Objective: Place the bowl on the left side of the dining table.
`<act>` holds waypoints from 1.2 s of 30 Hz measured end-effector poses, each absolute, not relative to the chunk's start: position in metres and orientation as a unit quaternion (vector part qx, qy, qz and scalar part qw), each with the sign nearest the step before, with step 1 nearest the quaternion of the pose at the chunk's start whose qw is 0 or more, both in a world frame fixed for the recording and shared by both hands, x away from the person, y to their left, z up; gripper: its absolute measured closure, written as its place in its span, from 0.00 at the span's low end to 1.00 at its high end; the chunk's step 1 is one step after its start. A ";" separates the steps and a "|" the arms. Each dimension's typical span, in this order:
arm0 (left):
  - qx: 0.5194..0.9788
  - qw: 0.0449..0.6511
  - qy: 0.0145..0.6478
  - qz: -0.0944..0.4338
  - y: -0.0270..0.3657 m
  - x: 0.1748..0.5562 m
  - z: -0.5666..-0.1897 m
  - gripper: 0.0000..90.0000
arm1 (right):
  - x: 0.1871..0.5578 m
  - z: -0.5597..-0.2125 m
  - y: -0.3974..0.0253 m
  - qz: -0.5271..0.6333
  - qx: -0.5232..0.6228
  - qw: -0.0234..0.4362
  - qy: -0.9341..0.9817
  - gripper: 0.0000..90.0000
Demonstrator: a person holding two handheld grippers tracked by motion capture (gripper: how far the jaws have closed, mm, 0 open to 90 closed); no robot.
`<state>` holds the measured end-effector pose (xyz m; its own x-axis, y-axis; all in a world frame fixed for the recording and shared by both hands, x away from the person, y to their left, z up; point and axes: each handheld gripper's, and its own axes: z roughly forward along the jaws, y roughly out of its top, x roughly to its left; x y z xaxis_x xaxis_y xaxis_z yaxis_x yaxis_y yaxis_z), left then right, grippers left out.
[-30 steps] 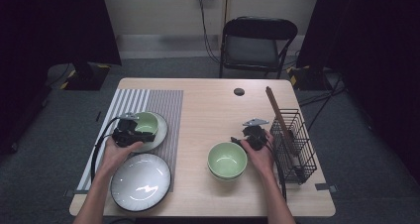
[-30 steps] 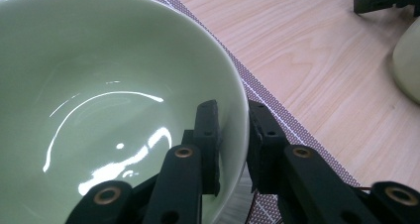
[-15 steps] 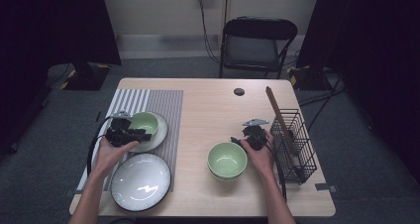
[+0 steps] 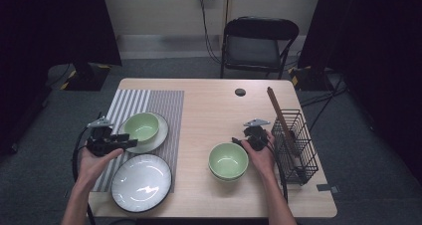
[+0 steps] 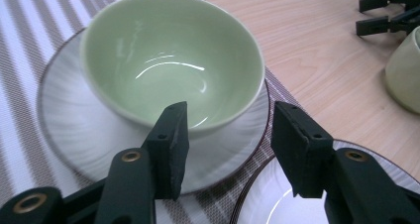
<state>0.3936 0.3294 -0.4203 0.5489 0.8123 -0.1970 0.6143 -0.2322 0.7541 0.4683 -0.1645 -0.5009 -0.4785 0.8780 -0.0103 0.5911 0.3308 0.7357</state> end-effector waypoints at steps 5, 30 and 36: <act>0.764 0.418 0.472 0.136 0.348 0.381 -0.418 0.45 | 0.468 -0.501 -0.165 0.343 0.466 0.209 0.788 0.17; 0.774 0.300 0.529 0.178 0.377 0.383 -0.485 0.22 | 0.465 -0.479 -0.172 0.368 0.478 0.208 0.770 0.32; 0.776 0.287 0.525 0.197 0.371 0.386 -0.490 0.21 | 0.463 -0.460 -0.163 0.382 0.466 0.210 0.770 0.33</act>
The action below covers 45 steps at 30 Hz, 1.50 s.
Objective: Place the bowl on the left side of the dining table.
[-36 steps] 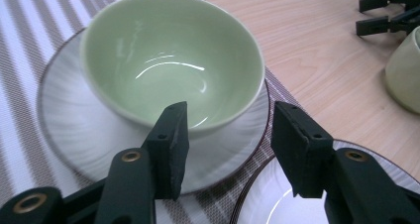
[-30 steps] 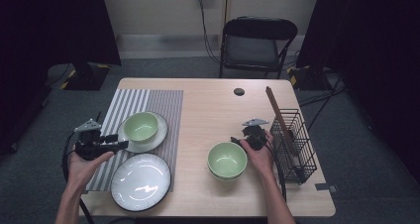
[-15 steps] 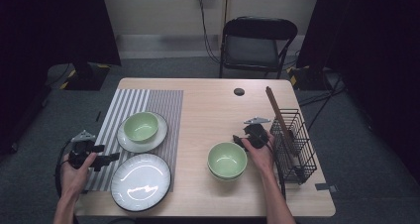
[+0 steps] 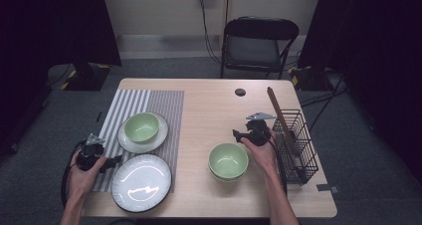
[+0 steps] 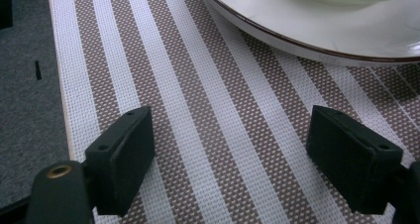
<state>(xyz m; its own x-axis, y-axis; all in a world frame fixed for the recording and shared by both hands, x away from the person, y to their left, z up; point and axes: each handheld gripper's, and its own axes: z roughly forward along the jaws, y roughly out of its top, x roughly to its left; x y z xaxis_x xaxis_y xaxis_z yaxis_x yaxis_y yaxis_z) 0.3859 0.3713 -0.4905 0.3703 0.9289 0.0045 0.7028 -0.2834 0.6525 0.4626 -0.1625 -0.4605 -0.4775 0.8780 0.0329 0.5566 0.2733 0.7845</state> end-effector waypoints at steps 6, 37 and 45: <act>0.774 0.292 0.525 0.200 0.372 0.385 -0.492 0.21 | 0.456 -0.442 -0.152 0.392 0.454 0.201 0.775 0.33; 0.760 0.326 0.520 0.213 0.375 0.380 -0.499 0.16 | 0.395 -0.376 -0.165 0.478 0.374 0.143 0.782 0.53; 0.760 0.326 0.520 0.212 0.375 0.380 -0.499 0.16 | 0.393 -0.362 -0.180 0.496 0.377 0.138 0.770 0.55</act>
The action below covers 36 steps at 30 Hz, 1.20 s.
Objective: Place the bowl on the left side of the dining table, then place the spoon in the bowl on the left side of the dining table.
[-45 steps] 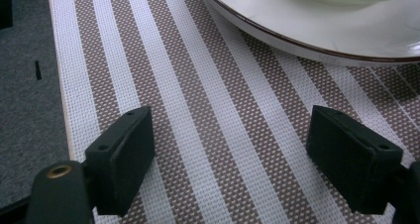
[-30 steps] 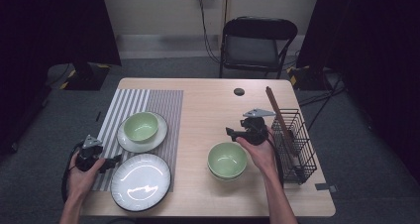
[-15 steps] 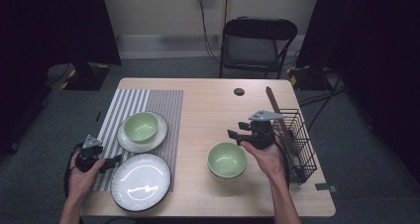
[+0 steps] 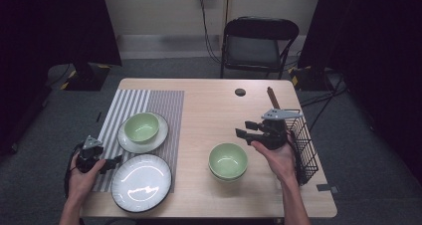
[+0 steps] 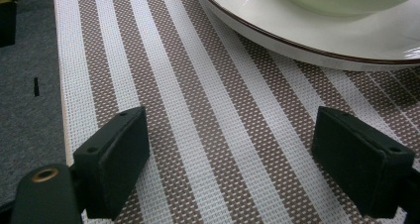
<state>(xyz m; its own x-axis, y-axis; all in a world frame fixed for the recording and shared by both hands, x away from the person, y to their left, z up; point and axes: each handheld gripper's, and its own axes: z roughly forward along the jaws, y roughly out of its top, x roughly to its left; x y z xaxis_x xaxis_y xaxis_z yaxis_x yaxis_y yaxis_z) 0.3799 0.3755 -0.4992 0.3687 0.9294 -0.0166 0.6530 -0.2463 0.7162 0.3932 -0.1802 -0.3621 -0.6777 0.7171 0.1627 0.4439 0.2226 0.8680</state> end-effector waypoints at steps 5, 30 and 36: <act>0.760 0.326 0.520 0.212 0.375 0.380 -0.499 0.16 | 0.388 -0.356 -0.191 0.502 0.380 0.140 0.764 0.56; 0.760 0.326 0.521 0.212 0.375 0.380 -0.499 0.16 | 0.365 -0.341 -0.259 0.503 0.415 0.191 0.734 0.64; 0.760 0.326 0.520 0.212 0.375 0.380 -0.499 0.16 | 0.361 -0.343 -0.273 0.502 0.426 0.198 0.726 0.67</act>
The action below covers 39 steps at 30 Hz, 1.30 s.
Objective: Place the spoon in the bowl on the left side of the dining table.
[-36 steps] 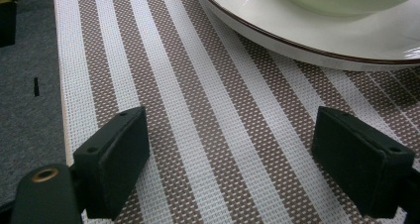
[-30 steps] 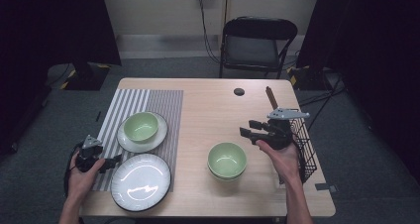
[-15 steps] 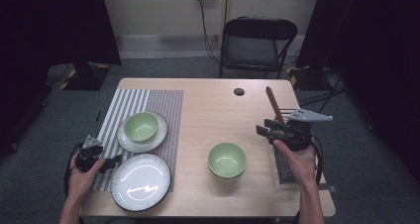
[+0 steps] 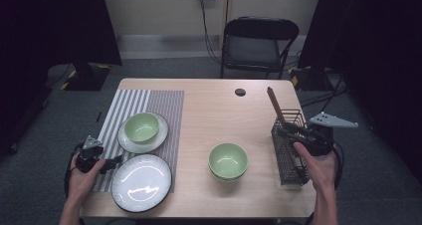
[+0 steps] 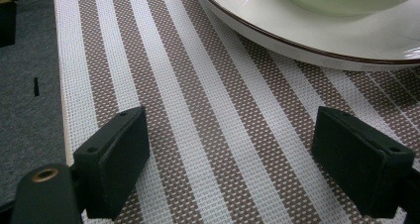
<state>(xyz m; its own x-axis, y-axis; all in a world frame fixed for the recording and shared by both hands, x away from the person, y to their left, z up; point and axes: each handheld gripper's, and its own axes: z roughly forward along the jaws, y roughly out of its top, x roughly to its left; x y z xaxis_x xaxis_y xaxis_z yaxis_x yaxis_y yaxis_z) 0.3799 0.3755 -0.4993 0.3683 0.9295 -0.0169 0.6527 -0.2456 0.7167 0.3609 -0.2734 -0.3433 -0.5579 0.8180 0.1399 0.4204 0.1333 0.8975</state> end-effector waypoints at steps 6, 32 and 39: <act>0.760 0.326 0.521 0.212 0.375 0.380 -0.499 0.16 | 0.359 -0.351 -0.282 0.488 0.437 0.194 0.730 0.67; 0.760 0.326 0.520 0.212 0.376 0.380 -0.499 0.16 | 0.372 -0.356 -0.277 0.446 0.450 0.164 0.756 0.73; 0.760 0.326 0.520 0.212 0.376 0.380 -0.499 0.16 | 0.371 -0.355 -0.280 0.452 0.444 0.157 0.758 0.80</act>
